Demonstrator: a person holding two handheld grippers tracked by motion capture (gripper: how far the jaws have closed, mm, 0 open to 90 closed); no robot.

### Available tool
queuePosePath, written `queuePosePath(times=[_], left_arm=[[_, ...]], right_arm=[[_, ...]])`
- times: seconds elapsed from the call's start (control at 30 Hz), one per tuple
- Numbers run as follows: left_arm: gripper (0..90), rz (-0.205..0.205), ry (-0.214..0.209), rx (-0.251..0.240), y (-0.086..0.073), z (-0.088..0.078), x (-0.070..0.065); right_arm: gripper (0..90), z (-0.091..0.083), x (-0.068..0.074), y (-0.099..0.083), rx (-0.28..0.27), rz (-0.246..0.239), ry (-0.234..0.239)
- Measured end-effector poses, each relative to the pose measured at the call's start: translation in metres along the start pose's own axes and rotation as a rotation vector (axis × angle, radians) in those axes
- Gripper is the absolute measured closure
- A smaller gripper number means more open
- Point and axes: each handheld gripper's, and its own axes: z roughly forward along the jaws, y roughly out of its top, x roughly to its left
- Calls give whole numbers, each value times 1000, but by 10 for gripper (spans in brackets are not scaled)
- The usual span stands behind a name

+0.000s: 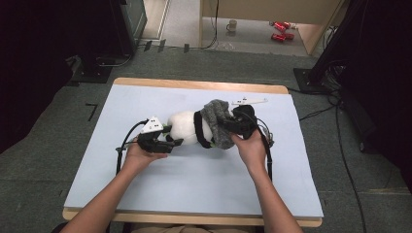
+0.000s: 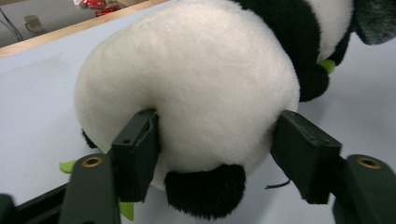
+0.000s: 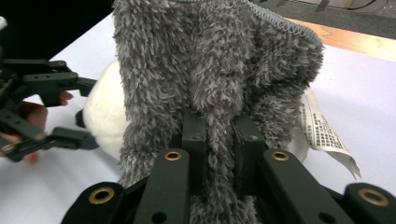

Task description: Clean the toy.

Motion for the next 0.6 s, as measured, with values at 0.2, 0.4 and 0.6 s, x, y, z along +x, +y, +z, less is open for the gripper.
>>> queuePosePath(times=[0.2,0.4,0.6], left_arm=[[571,-48,10,32,3,-2,0],[698,-187,-57,96,15,-11,3],[707,-306,-128,136,29,-29,-2]], right_arm=[[796,-5,5,3,1,4,13],[807,-23,25,14,-17,-30,49],[811,-40,56,26,-46,-82,146]])
